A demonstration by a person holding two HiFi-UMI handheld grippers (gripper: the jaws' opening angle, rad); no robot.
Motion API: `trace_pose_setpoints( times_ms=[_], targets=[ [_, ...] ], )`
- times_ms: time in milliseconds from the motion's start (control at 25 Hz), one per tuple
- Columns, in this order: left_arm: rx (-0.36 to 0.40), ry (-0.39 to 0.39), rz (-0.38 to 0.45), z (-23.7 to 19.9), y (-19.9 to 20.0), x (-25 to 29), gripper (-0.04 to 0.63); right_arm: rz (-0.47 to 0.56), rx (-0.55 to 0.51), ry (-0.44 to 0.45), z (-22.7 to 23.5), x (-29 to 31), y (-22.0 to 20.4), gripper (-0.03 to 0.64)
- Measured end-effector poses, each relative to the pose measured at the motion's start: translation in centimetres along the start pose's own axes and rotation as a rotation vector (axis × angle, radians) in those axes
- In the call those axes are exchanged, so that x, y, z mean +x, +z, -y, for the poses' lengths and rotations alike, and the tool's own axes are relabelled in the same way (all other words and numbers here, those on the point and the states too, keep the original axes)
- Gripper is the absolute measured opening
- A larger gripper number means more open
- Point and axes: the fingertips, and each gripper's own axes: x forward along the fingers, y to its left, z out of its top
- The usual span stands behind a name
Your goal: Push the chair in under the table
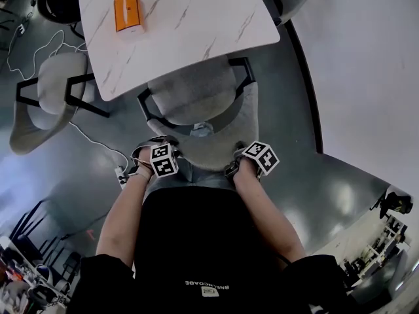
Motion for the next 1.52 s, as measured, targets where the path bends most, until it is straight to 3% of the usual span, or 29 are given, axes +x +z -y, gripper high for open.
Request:
trace_pose_setpoints(
  times_ms=[320,600,1000,1080,1160,1520],
  targets=[
    [0.031,0.02,0.016,0.4,0.7,-0.1,0.125,0.007,0.019,-0.027,0.8,0.4,-0.2,0.108],
    [-0.056,0.028,0.023,0.5,0.7,0.1,0.126,0.029,0.021,-0.033,1.0,0.8,-0.2,0.117],
    [-0.088,0.07,0.091,0.7,0.7,-0.4,0.151,0.007,-0.016,0.047,-0.3,0.3,-1.1,0.265],
    [-0.126,0.061,0.105,0.7,0.5,-0.5,0.177,0.003,-0.005,0.063,-0.7,0.0,-1.2,0.28],
    [-0.181,0.052,0.115,0.6,0.0,-0.7,0.354,-0.008,0.0,0.066,-0.7,-0.4,-1.2,0.295],
    [-0.275,0.141,0.195,-1.6,-1.4,-5.7,0.36,0.057,-0.061,0.056,-0.2,-3.9,0.7,0.298]
  ],
)
